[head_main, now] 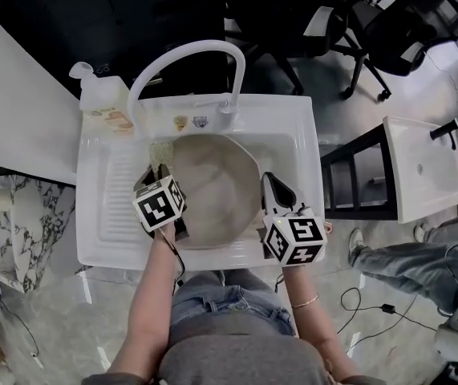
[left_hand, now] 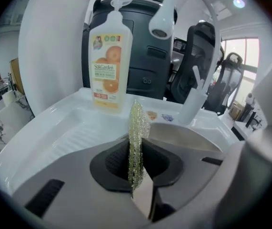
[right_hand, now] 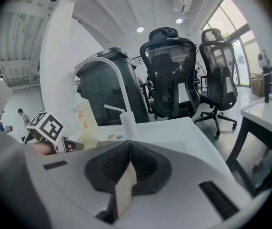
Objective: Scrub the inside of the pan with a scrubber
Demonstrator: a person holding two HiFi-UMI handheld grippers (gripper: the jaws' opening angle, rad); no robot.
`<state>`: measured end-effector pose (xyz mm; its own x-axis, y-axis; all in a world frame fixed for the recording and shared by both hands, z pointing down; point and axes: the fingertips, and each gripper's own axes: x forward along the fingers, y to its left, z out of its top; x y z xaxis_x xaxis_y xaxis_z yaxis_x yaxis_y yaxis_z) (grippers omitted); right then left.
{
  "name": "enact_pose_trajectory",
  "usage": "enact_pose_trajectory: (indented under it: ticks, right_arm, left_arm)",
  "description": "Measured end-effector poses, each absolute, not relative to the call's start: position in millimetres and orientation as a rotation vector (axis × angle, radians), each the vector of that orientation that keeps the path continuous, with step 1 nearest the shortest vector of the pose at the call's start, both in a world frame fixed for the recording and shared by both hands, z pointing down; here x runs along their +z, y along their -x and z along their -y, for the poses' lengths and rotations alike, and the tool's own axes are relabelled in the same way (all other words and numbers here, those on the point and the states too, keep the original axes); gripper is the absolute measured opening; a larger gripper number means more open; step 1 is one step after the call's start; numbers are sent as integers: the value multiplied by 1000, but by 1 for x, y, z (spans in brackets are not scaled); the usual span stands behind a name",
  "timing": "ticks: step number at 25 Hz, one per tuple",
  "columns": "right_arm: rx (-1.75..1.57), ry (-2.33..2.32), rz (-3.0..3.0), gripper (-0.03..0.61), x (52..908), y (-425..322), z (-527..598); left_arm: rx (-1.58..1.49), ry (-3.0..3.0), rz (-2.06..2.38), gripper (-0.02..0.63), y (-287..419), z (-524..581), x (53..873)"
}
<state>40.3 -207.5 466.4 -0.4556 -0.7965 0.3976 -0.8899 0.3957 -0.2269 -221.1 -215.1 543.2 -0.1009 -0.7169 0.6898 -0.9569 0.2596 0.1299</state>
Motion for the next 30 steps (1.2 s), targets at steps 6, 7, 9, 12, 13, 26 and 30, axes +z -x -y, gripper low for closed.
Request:
enact_pose_trajectory:
  ticks: [6, 7, 9, 12, 13, 26, 30]
  right_arm:
    - [573, -1515, 2430, 11, 457, -36, 201]
    - [568, -1521, 2428, 11, 455, -37, 200]
    - [557, -1533, 2425, 11, 452, -38, 197]
    - [545, -1552, 2418, 11, 449, -39, 193]
    - [543, -1558, 2415, 11, 448, -39, 192]
    - [549, -1675, 2345, 11, 445, -58, 166]
    - [555, -1704, 2326, 11, 444, -66, 161]
  left_arm:
    - [436, -1722, 1719, 63, 208, 207, 504]
    - [477, -1774, 1677, 63, 206, 208, 500]
    - [607, -1880, 1600, 63, 202, 211, 497]
    - [916, -2042, 1524, 63, 197, 219, 498]
    - [1034, -2101, 1490, 64, 194, 221, 499]
    - [2605, -2336, 574, 63, 154, 209, 569]
    - [2748, -2174, 283, 61, 155, 184, 584]
